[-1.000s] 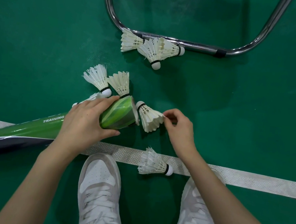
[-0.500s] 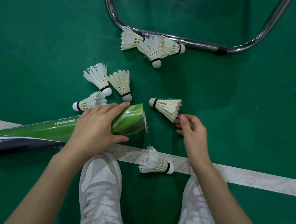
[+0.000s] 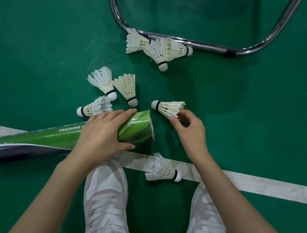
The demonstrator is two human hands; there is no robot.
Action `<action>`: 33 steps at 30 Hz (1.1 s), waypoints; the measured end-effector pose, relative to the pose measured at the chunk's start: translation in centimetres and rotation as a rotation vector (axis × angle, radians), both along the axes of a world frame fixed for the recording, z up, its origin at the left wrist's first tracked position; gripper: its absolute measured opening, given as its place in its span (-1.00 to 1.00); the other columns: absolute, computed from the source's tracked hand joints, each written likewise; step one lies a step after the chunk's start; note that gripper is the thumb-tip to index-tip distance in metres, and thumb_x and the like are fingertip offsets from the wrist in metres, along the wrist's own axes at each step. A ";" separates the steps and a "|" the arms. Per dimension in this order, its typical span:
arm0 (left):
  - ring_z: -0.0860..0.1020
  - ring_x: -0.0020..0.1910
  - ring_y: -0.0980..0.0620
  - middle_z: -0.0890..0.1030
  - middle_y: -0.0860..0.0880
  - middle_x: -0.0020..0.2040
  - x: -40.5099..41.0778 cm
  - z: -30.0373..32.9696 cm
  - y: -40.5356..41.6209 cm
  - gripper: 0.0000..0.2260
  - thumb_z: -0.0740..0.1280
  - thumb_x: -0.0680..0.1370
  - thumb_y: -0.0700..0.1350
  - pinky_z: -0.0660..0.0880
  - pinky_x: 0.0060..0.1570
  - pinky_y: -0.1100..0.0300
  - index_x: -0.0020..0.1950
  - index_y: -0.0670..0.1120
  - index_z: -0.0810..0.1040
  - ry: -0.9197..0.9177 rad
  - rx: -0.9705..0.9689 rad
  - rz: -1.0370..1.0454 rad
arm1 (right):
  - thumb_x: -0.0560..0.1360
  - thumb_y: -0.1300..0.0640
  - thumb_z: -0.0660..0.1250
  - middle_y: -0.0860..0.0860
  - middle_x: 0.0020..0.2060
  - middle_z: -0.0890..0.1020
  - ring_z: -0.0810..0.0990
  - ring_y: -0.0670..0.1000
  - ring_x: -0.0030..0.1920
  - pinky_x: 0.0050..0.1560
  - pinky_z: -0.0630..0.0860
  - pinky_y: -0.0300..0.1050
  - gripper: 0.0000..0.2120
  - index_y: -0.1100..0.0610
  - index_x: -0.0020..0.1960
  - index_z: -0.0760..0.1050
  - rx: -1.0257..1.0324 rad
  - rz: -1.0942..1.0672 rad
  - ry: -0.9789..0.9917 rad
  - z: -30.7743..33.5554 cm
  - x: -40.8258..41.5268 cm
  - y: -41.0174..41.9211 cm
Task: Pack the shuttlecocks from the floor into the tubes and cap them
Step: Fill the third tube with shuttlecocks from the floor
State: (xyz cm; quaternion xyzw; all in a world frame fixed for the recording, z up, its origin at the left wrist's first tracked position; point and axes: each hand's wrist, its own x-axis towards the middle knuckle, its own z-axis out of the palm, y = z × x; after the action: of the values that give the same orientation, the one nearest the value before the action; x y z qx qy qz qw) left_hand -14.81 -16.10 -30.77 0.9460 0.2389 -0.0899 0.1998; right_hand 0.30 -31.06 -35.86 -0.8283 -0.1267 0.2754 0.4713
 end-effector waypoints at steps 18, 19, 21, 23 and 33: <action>0.34 0.30 -0.03 0.41 0.05 0.34 0.0 0.0 0.0 -0.22 0.46 0.32 0.18 0.21 0.25 0.05 0.45 0.15 0.17 0.008 0.011 0.002 | 0.53 0.23 0.26 -0.12 -0.11 0.65 0.59 -0.22 -0.10 -0.03 0.45 -0.43 -0.87 0.08 0.00 0.55 0.193 -0.079 0.129 3.6 -1.3 -2.5; 0.33 0.30 -0.03 0.40 0.06 0.34 0.0 0.0 0.0 -0.22 0.45 0.33 0.19 0.20 0.25 0.05 0.46 0.15 0.16 0.017 0.014 -0.002 | 0.53 0.22 0.26 -0.11 -0.12 0.65 0.59 -0.20 -0.10 -0.04 0.46 -0.41 -0.88 0.07 -0.01 0.55 0.181 -0.064 0.137 3.7 -1.5 -2.6; 0.33 0.30 -0.02 0.40 0.06 0.35 -0.1 0.0 -0.1 -0.22 0.44 0.33 0.20 0.20 0.25 0.05 0.46 0.16 0.14 0.029 0.013 -0.008 | 0.53 0.19 0.28 -0.05 -0.10 0.66 0.60 -0.11 -0.06 0.00 0.48 -0.31 -0.89 0.10 0.02 0.55 0.143 -0.027 0.149 3.7 -2.0 -2.8; 0.33 0.30 -0.03 0.40 0.06 0.34 0.0 0.0 -0.3 -0.22 0.44 0.33 0.20 0.20 0.25 0.05 0.46 0.15 0.14 0.027 0.005 -0.011 | 0.53 0.16 0.28 0.01 -0.06 0.65 0.60 -0.04 -0.01 0.07 0.50 -0.18 -0.85 0.14 0.07 0.55 0.104 0.026 0.149 3.7 -2.6 -2.7; 0.42 0.21 -0.05 0.47 0.04 0.29 0.8 0.3 -1.8 -0.21 0.48 0.29 0.17 0.30 0.17 0.02 0.44 0.11 0.22 -0.048 0.014 -0.062 | 0.55 0.07 0.24 0.07 -0.12 0.63 0.56 0.01 -0.06 0.03 0.48 -0.02 -0.84 0.11 0.03 0.54 0.104 0.199 0.147 5.1 -4.6 -1.3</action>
State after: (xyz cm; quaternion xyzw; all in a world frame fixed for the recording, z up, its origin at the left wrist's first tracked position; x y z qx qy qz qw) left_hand -13.97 -17.91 -30.50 0.9562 0.2050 -0.0718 0.1961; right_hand -4.32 -32.40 -30.76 -0.7637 -0.1872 0.3737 0.4919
